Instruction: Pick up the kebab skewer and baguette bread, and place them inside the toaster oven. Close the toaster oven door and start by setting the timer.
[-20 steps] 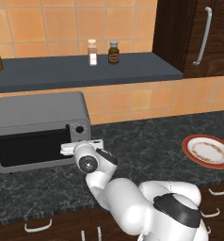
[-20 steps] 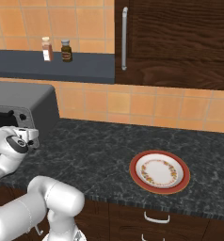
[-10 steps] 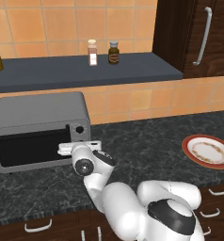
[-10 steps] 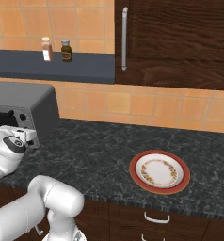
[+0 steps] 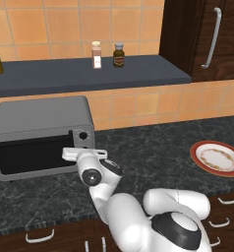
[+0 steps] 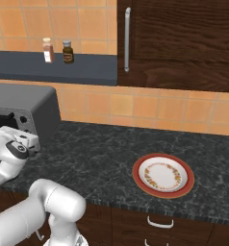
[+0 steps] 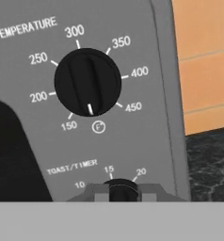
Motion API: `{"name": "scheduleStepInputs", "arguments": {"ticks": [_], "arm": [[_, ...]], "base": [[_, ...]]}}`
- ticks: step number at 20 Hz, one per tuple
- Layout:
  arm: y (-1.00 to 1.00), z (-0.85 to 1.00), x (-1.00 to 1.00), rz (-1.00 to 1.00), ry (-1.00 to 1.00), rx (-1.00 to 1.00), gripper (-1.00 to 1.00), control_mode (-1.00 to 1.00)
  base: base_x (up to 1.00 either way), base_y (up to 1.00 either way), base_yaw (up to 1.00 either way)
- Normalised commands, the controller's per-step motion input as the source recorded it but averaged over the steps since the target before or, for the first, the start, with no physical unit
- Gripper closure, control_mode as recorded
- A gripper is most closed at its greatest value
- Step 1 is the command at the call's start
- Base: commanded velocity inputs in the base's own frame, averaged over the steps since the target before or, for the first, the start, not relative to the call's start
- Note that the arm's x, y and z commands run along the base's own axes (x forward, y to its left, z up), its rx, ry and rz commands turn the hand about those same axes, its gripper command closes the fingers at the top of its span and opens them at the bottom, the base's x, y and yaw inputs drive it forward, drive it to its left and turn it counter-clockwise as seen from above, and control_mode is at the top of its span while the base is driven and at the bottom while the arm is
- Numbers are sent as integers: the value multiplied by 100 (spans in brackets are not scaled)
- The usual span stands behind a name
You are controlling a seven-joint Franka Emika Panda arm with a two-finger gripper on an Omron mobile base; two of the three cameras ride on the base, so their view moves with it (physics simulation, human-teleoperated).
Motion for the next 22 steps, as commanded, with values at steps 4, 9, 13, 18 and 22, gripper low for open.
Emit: {"name": "scheduleStepInputs", "arguments": {"ticks": [4,9,13,18,22], "arm": [[0,-24,0,0,-4,15,100,-100],[0,-16,0,0,-7,16,100,-100],[0,-16,0,0,-7,18,100,-100],[1,-23,0,-1,-5,15,100,-100],[2,-20,0,-2,-1,14,100,-100]], "base": [[0,0,0],[0,0,0],[0,0,0],[0,0,0],[0,0,0]]}}
